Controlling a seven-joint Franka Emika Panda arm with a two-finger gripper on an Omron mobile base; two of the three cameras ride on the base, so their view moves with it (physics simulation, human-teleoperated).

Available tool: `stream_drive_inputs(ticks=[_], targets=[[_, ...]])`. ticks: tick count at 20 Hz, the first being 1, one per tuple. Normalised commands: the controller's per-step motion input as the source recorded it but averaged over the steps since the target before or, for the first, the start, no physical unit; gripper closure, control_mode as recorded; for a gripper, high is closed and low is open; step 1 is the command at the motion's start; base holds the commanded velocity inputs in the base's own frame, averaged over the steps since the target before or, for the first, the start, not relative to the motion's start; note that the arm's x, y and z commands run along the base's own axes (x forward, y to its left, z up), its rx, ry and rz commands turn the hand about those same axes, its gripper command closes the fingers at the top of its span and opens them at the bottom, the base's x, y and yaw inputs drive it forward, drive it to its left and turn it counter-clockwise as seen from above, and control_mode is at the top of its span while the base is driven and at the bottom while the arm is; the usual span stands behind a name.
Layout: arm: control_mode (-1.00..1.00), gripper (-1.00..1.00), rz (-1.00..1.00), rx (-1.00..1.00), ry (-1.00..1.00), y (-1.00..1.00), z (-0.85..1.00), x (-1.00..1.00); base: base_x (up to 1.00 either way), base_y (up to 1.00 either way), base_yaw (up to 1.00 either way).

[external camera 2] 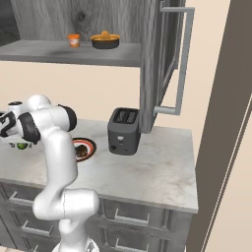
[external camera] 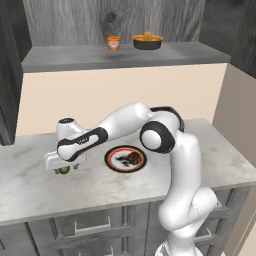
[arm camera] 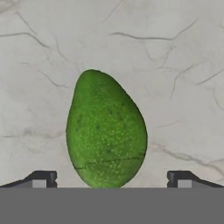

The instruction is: Pick the avocado and bread from the counter and place them on the plate. Then pick the jam from the cabinet and place it next to the plate. Lastly close the cabinet door.

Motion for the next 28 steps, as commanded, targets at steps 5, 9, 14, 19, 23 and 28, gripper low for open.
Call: stream_drive_inputs(ticks=[5,9,14,19,23,28], targets=[[-1.00,-1.00,0.00,-0.02,0.01,0.09,-0.12,0.16,0.00,0.00,0.00],[-1.00,-1.00,0.00,-0.02,0.00,0.13,-0.05,0.13,0.00,0.00,0.00],[-1.00,1.00,-0.01,-0.02,0.00,0.15,-0.02,0.04,0.00,0.00,0.00],[-1.00,1.00,-0.03,0.00,-0.01,-0.01,-0.02,-0.05,0.00,0.00,0.00],[-1.00,1.00,-0.12,-0.04,-0.24,-0.24,0.24,-0.31,0.00,0.00,0.00],[-1.00,1.00,-0.09,-0.05,-0.34,-0.37,0.49,-0.27,0.00,0.00,0.00]])
